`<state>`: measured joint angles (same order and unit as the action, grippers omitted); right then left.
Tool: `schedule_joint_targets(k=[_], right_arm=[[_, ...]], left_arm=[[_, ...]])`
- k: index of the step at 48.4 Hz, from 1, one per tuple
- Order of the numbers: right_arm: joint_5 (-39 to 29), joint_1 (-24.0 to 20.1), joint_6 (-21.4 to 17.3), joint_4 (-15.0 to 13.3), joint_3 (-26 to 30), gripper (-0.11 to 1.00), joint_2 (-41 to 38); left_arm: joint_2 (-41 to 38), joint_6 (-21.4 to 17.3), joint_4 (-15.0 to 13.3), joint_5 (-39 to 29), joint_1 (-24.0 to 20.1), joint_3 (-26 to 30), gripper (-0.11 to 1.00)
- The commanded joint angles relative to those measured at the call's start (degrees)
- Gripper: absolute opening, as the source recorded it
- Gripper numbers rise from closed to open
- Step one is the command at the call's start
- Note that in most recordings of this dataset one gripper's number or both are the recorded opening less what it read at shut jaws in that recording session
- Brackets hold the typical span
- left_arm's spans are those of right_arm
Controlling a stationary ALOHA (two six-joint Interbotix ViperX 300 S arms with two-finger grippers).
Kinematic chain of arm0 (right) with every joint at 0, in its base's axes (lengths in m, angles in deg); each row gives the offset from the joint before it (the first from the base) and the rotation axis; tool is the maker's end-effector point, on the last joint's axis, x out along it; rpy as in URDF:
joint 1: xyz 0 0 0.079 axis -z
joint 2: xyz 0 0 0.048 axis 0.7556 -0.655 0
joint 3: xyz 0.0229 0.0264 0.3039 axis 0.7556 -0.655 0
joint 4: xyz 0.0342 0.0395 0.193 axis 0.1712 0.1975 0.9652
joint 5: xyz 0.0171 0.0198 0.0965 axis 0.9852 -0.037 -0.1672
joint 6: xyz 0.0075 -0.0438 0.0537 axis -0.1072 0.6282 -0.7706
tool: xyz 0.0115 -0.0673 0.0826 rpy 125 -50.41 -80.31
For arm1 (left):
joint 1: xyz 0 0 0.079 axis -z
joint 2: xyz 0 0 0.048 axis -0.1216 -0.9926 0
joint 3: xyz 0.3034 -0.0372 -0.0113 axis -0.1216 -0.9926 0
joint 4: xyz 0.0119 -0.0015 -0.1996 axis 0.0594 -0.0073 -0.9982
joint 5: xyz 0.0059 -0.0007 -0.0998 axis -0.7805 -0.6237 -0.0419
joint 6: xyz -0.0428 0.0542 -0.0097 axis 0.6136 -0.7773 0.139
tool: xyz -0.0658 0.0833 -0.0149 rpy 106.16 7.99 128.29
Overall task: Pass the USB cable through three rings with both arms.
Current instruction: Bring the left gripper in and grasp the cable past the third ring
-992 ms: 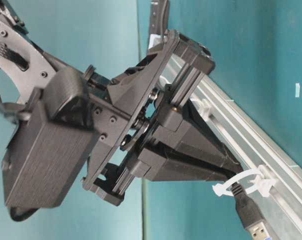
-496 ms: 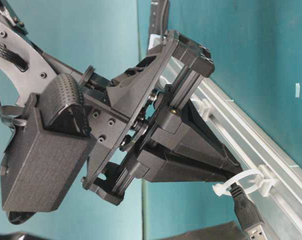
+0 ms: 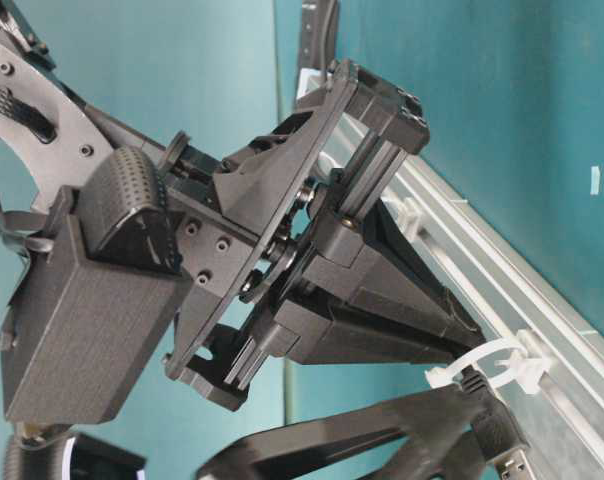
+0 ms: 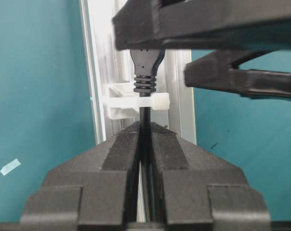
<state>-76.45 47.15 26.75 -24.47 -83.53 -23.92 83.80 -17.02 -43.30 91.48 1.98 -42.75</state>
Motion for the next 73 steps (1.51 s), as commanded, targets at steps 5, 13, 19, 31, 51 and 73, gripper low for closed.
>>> schedule_joint_targets(k=[5, 13, 19, 31, 51, 73], right_arm=[[0.2, -0.4, -0.4, 0.2, 0.5, 0.06, -0.2], [0.2, -0.3, -0.4, 0.3, 0.4, 0.06, -0.1], [0.2, -0.2, -0.4, 0.2, 0.4, 0.06, -0.1], [0.2, -0.1, -0.4, 0.2, 0.4, 0.06, -0.1], [0.2, -0.1, -0.4, 0.2, 0.4, 0.06, -0.1], [-0.2, -0.1, -0.4, 0.1, 0.4, 0.06, 0.1]], left_arm=[[-1.5, -0.1, 0.2, 2.8, 0.3, 1.8, 0.95], [-2.0, 0.0, 0.2, 3.2, 1.1, 1.9, 0.95], [-2.0, 0.1, 0.4, 3.1, 1.8, 1.4, 0.95], [-2.1, 0.0, 0.4, 3.2, 1.9, 1.3, 0.94], [-2.5, -0.4, 0.2, 3.2, 1.9, 1.4, 0.6], [-2.4, 0.1, 0.2, 4.0, 1.9, 1.6, 0.11]])
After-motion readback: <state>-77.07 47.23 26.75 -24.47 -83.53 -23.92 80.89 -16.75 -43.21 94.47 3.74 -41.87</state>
